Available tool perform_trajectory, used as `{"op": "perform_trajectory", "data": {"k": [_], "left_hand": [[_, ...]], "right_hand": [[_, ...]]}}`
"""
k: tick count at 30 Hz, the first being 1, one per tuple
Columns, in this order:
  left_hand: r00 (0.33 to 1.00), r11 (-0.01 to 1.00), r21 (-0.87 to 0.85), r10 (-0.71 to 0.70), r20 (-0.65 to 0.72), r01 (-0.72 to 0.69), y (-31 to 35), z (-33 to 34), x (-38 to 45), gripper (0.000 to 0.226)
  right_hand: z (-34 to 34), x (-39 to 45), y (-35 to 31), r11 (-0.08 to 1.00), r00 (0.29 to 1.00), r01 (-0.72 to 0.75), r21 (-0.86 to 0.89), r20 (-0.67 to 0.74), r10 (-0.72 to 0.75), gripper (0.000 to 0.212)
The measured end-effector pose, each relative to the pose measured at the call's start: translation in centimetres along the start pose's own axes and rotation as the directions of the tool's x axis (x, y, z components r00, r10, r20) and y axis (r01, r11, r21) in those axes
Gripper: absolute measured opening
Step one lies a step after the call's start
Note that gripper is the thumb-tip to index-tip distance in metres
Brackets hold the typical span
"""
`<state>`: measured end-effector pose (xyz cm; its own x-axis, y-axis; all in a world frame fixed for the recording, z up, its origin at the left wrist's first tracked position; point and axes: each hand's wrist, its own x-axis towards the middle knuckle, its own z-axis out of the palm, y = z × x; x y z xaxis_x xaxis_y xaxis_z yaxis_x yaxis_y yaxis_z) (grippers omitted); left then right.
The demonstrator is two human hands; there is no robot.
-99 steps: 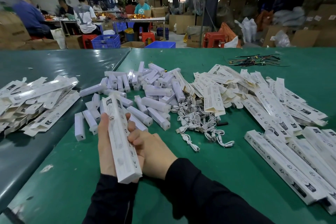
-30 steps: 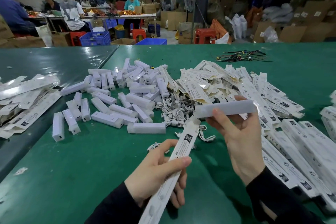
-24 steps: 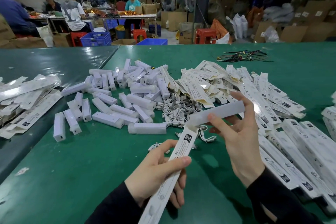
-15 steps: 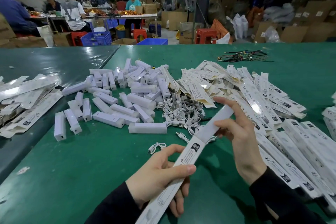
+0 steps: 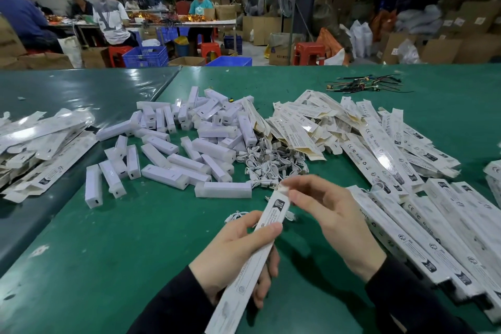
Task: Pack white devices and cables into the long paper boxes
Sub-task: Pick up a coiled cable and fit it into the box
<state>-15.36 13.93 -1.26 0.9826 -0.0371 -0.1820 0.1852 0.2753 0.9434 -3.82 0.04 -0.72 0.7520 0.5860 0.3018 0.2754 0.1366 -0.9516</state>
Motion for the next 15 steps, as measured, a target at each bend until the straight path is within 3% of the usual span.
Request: {"op": "perform_trajectory", "data": {"k": [2, 6, 8, 10, 12, 14, 15], "left_hand": [[0.999, 1.000, -0.002, -0.009, -0.036, 0.009, 0.0, -0.1, 0.1, 0.057], [0.998, 0.998, 0.013, -0.060, -0.036, 0.060, -0.3, -0.1, 0.1, 0.073], [0.997, 0.998, 0.018, -0.060, -0.043, 0.061, -0.3, -0.1, 0.1, 0.072], [0.995, 0.999, -0.023, -0.032, -0.098, 0.030, -0.2, -0.1, 0.2, 0.063], [0.981, 0.995, -0.103, -0.006, -0.195, -0.014, 0.0, -0.2, 0.3, 0.061], [0.960, 0.982, -0.168, 0.032, -0.276, -0.082, 0.3, -0.7, 0.3, 0.062], [0.952, 0.973, -0.196, 0.056, -0.301, -0.119, 0.4, -0.9, 0.3, 0.061]], "right_hand": [[0.1, 0.0, 0.0, 1.000, 1.000, 0.001, 0.022, -0.026, -0.001, 0.007], [0.4, -0.2, -0.2, 0.998, 0.999, -0.027, -0.053, 0.043, 0.030, 0.033], [0.3, -0.1, 0.1, 0.994, 0.996, -0.057, -0.094, 0.059, 0.063, 0.035], [0.1, 0.0, 0.4, 0.993, 0.997, -0.080, -0.091, -0.029, 0.078, 0.027], [-0.2, 0.0, 0.7, 0.955, 0.993, -0.063, -0.289, -0.113, 0.031, 0.016], [-0.4, -0.1, 1.1, 0.764, 1.000, 0.001, -0.645, -0.010, -0.010, 0.009], [-0.5, -0.2, 1.4, 0.646, 0.996, 0.035, -0.762, 0.077, 0.037, 0.024]]}}
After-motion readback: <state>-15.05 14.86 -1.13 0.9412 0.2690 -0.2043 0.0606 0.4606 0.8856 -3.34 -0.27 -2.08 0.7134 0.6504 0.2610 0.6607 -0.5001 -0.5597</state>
